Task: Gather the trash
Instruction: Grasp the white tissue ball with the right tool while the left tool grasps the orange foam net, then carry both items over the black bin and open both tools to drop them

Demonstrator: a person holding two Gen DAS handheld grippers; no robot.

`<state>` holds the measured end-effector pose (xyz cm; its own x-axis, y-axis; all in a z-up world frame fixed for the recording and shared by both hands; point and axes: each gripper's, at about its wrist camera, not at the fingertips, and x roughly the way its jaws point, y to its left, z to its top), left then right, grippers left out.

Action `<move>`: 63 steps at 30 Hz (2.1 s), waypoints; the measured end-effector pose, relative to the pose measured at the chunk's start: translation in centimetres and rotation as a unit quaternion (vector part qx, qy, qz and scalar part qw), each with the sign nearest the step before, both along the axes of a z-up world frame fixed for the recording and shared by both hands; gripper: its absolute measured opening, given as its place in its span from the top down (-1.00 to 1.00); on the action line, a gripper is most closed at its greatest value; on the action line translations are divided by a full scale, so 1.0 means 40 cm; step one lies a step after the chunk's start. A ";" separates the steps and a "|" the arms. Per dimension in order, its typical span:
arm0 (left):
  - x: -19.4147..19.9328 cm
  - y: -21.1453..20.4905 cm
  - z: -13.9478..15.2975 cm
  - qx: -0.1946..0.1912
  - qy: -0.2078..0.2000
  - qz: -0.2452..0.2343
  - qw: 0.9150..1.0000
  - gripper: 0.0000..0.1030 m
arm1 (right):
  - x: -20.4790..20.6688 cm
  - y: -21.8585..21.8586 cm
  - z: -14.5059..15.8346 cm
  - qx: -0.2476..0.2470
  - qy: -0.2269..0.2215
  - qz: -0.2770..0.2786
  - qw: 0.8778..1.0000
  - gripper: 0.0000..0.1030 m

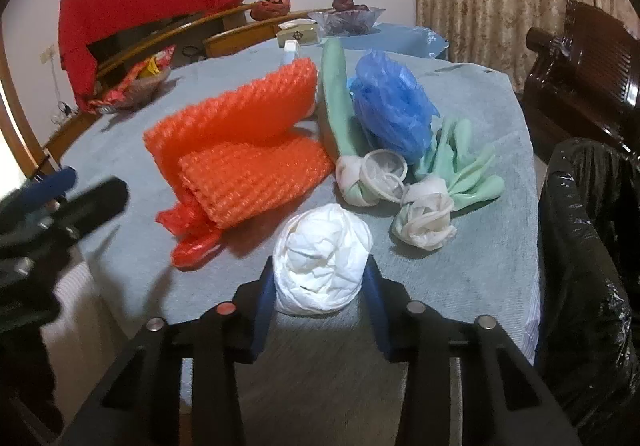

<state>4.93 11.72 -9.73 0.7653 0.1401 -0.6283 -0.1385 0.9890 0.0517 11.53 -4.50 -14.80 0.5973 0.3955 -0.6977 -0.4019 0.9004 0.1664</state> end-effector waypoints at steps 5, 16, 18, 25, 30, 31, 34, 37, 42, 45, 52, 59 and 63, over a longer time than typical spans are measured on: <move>0.015 -0.023 0.015 -0.007 -0.007 -0.015 1.000 -0.64 | 0.000 -0.041 0.063 0.015 -0.025 -0.022 0.999 0.21; 0.145 -0.089 -0.013 0.034 -0.006 -0.039 0.999 -0.42 | 0.055 -0.082 0.119 0.012 -0.050 -0.057 0.997 0.20; 0.164 -0.092 -0.032 0.042 0.006 -0.040 0.998 -0.28 | 0.059 -0.082 0.117 0.011 -0.049 -0.055 0.997 0.20; 0.182 -0.059 -0.039 0.020 0.009 -0.049 0.999 0.55 | 0.073 -0.076 0.108 0.007 -0.048 -0.047 0.998 0.20; 0.180 -0.049 -0.002 0.012 -0.012 -0.049 0.999 0.74 | 0.067 -0.075 0.123 0.011 -0.057 -0.047 0.997 0.20; 0.175 -0.049 0.011 0.011 -0.020 -0.049 0.999 0.74 | 0.064 -0.078 0.129 0.012 -0.060 -0.048 0.997 0.20; 0.160 -0.056 0.056 0.007 -0.046 -0.048 0.998 0.75 | 0.059 -0.089 0.149 0.016 -0.070 -0.052 0.996 0.20; 0.144 -0.070 0.106 0.006 -0.075 -0.053 0.996 0.75 | 0.051 -0.109 0.180 0.021 -0.085 -0.059 0.994 0.20; 0.120 -0.119 0.183 -0.003 -0.112 -0.074 0.991 0.75 | 0.027 -0.153 0.227 0.028 -0.109 -0.073 0.991 0.20; 0.110 -0.162 0.208 -0.017 -0.116 -0.098 0.988 0.75 | 0.006 -0.201 0.253 0.029 -0.122 -0.093 0.988 0.20; 0.120 -0.317 0.205 -0.045 -0.095 -0.181 0.978 0.75 | -0.039 -0.351 0.268 0.016 -0.124 -0.161 0.979 0.20; 0.157 -0.485 0.151 -0.070 -0.056 -0.249 0.964 0.75 | -0.065 -0.519 0.241 0.000 -0.103 -0.239 0.966 0.19; 0.182 -0.571 0.121 -0.071 -0.042 -0.280 0.957 0.75 | -0.063 -0.583 0.220 -0.010 -0.089 -0.269 0.959 0.19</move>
<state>12.22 -11.13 -4.89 0.7443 -0.3885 -0.5433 0.4164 0.9059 -0.0773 9.00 -27.84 -6.01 0.8211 -0.0160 -0.5706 0.1012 0.9878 0.1180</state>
